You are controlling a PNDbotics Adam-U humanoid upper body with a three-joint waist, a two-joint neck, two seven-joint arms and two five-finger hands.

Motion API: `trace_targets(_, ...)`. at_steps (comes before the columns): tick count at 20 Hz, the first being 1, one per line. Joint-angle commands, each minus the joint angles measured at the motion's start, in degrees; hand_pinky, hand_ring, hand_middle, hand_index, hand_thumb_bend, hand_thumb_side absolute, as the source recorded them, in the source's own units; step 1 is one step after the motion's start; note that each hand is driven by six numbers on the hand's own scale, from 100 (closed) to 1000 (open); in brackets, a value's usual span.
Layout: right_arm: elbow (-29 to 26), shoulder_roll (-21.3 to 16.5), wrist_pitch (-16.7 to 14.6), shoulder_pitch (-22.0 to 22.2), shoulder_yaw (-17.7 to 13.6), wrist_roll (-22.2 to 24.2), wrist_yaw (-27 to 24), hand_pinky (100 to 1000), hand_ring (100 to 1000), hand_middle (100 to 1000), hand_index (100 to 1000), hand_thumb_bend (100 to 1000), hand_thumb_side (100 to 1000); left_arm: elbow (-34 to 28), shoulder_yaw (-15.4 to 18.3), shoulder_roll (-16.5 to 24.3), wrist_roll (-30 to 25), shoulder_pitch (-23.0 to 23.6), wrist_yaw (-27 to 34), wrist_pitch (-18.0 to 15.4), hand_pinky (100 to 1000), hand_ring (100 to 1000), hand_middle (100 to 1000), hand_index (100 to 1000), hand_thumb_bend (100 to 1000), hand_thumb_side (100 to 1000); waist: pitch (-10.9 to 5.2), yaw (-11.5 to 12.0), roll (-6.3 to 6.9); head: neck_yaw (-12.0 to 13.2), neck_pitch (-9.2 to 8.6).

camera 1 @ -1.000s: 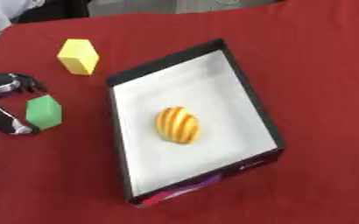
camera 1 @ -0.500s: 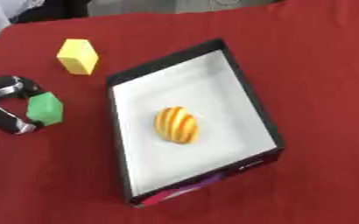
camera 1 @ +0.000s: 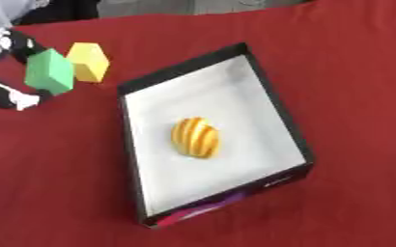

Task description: Pick up objects on the table and place them in the box.

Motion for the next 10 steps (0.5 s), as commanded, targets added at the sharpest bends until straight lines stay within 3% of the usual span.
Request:
trace_targets(1, -0.9, -1.5, 0.0, 0.4, -0.3, -0.7, 0.3, 964, 1000, 715, 807, 100, 475, -7.9, 0.5, 3.1, 0.2, -3.9, 3.8, 0.9, 697, 662, 612, 679, 312, 100, -1.35, 0.2, -0.16, -0.1, 0.00)
trace_targets(5, -0.9, -1.9, -0.3, 0.4, -1.0, -2.7, -0.6, 964, 1000, 723, 809, 100, 479, -12.8, -3.0, 0.6, -2.9, -11.0, 5.3, 1.5, 697, 658, 609, 676, 327, 100, -1.87, 0.1, -0.03, 0.1, 0.07)
trace_targets(10, -0.9, -2.3, -1.2, 0.1, -2.5, -5.2, -2.2, 965, 1000, 730, 810, 100, 484, -11.4, -9.1, -4.9, -8.7, -18.7, 1.4, 0.7, 711, 664, 612, 677, 391, 100, -2.34, -0.4, 0.14, 0.4, 0.00)
